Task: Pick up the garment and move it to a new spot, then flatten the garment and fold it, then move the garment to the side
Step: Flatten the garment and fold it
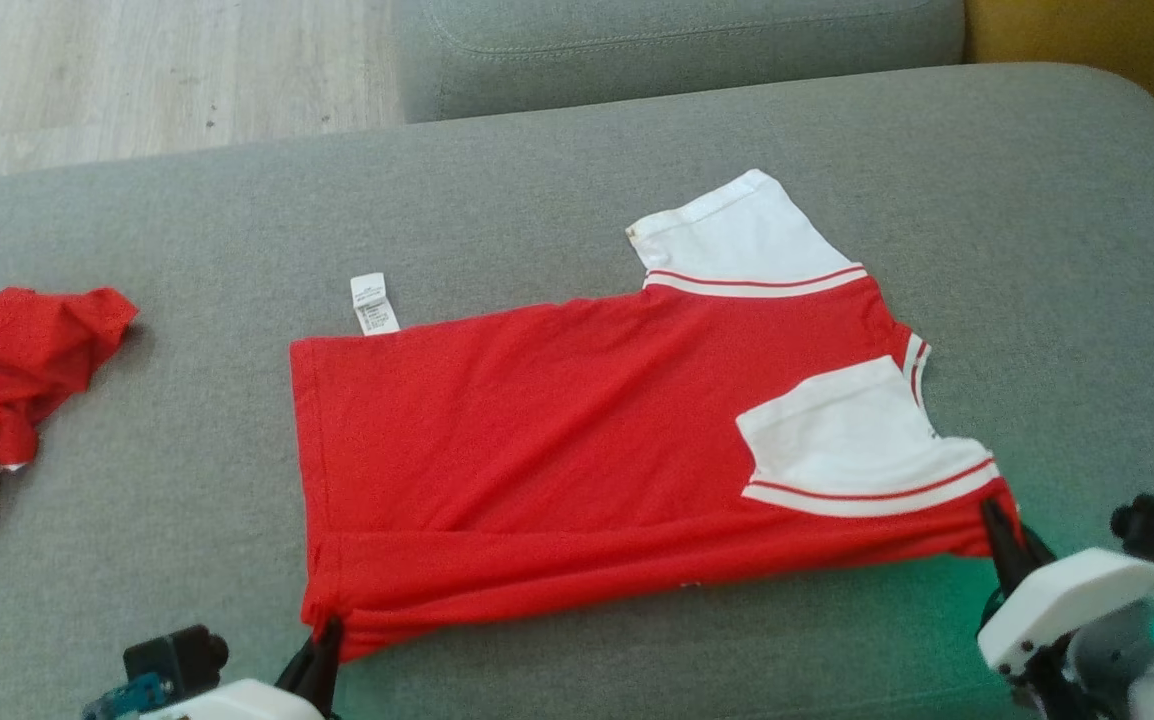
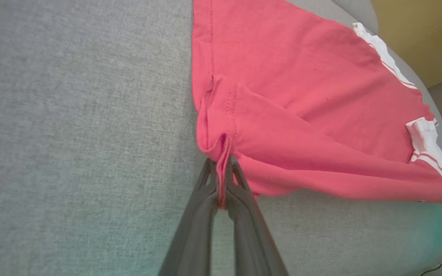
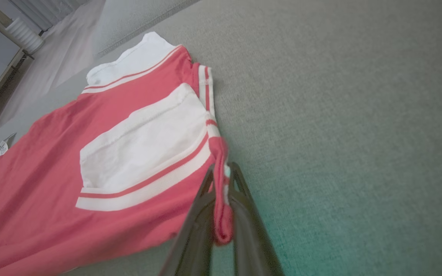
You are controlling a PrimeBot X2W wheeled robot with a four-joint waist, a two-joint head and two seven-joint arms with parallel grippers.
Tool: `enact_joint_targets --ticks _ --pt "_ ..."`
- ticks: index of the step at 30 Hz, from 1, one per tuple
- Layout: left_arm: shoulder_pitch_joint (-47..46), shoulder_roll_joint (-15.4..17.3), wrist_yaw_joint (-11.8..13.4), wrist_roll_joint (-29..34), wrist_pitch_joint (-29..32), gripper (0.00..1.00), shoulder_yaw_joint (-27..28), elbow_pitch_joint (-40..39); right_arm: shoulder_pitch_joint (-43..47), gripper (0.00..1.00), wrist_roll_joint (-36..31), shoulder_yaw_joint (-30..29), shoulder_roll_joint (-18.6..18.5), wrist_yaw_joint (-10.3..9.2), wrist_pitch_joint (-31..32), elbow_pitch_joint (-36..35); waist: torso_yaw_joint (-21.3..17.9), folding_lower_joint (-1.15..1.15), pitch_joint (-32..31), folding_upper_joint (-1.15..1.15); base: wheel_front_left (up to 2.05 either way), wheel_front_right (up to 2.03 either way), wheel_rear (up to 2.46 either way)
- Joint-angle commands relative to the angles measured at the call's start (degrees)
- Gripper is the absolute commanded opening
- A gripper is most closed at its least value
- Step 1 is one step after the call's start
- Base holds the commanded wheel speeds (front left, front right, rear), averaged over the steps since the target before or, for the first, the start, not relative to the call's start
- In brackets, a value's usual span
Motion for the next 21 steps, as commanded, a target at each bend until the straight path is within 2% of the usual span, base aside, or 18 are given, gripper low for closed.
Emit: enact_joint_targets --ticks 1,2,3,4,5,6,15,21 --pt "-1.6 0.7 -0.4 -0.2 -1.1 0.0 2.1 -0.7 -1.0 0.0 0.7 1.6 -0.5 0.39 -1.4 -1.1 -0.1 0.0 -0.1 0.0 0.0 0.0 0.0" --pt "-1.6 0.7 -0.5 -0.2 -1.3 0.0 2.1 -0.1 -0.8 0.0 0.7 1.8 -0.5 0.39 -1.9 -0.5 -0.1 0.0 -0.1 0.0 0.0 0.0 0.0" --pt "-1.6 0.8 -0.5 -0.1 -1.3 0.0 2.0 0.4 -0.7 0.29 0.7 1.9 -0.5 0.39 -2.4 0.2 -0.1 0.0 -0.2 0.0 0.0 0.0 0.0" --pt "-1.7 0.9 -0.6 0.1 -1.4 0.02 1.9 0.7 -0.6 0.67 0.5 2.0 -0.5 0.39 -2.8 0.8 -0.1 0.0 -0.2 0.0 0.0 0.0 0.0" --pt "-1.8 1.0 -0.7 0.2 -1.5 0.42 1.9 0.9 -0.5 1.0 0.3 2.0 -0.5 0.39 -3.3 1.2 -0.1 0.0 -0.3 0.0 0.0 0.0 0.0" --pt "-1.8 1.2 -0.9 0.3 -1.6 1.0 1.9 1.0 -0.3 1.0 0.0 2.0 -0.5 0.39 -3.7 1.5 -0.1 0.0 -0.3 0.0 0.0 0.0 0.0" --pt "-3.7 4.8 0.0 2.1 -2.5 1.0 4.4 -3.6 1.1 1.0 -2.5 1.1 -0.5 0.39 -4.2 -0.6 -0.1 0.0 -0.1 0.0 0.0 0.0 0.0" --pt "-12.2 10.2 -0.5 4.6 1.1 1.0 6.0 -7.0 -1.5 1.0 -3.4 1.3 -0.5 0.39 -4.2 -6.4 -0.6 0.0 1.5 0.0 0.0 0.0 0.0"
